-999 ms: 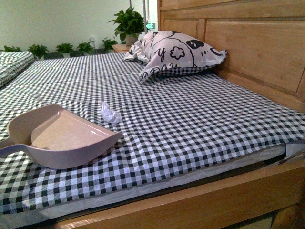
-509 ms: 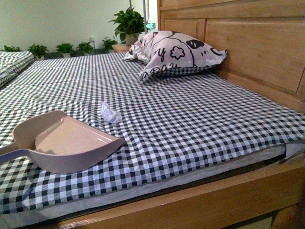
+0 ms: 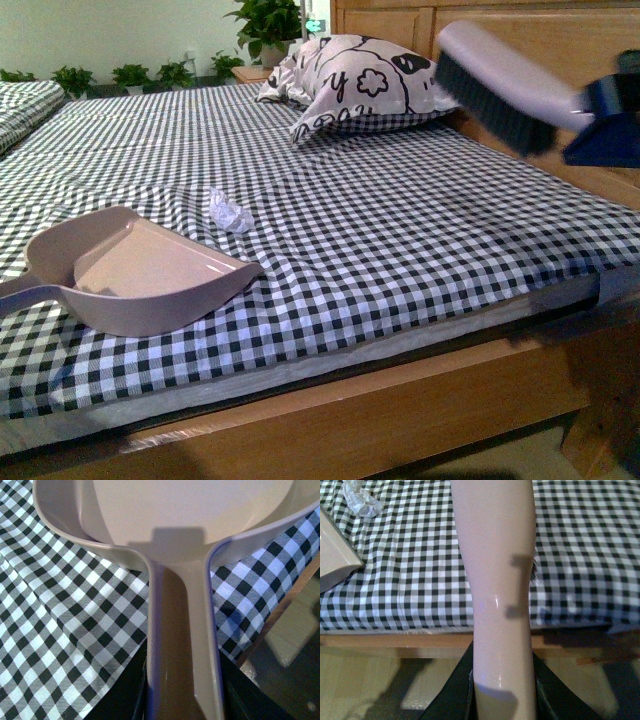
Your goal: Clean up trash
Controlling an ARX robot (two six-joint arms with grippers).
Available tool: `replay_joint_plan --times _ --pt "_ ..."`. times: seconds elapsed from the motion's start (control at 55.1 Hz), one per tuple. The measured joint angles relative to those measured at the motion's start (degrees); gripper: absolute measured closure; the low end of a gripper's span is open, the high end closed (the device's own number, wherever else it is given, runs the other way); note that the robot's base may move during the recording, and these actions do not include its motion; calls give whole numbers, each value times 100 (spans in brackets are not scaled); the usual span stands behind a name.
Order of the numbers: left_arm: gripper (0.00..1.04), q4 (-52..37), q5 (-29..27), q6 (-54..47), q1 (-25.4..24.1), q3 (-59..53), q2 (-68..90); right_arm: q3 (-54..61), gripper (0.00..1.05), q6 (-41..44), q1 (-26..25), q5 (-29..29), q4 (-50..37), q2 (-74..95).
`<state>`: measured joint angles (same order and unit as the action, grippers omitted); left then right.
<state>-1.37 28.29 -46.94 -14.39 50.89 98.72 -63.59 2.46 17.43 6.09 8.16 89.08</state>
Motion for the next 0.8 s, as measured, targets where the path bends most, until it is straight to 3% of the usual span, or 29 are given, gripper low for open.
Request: replay_joint_plan --times 0.418,0.636,0.799 --pt "78 0 0 0 0 0 0 -3587 85 -481 697 -439 1156 3261" --pt "78 0 0 0 0 0 0 -4465 85 -461 962 -892 1307 4284" --pt "78 0 0 0 0 0 0 -4819 85 -457 1099 -872 1471 4629"
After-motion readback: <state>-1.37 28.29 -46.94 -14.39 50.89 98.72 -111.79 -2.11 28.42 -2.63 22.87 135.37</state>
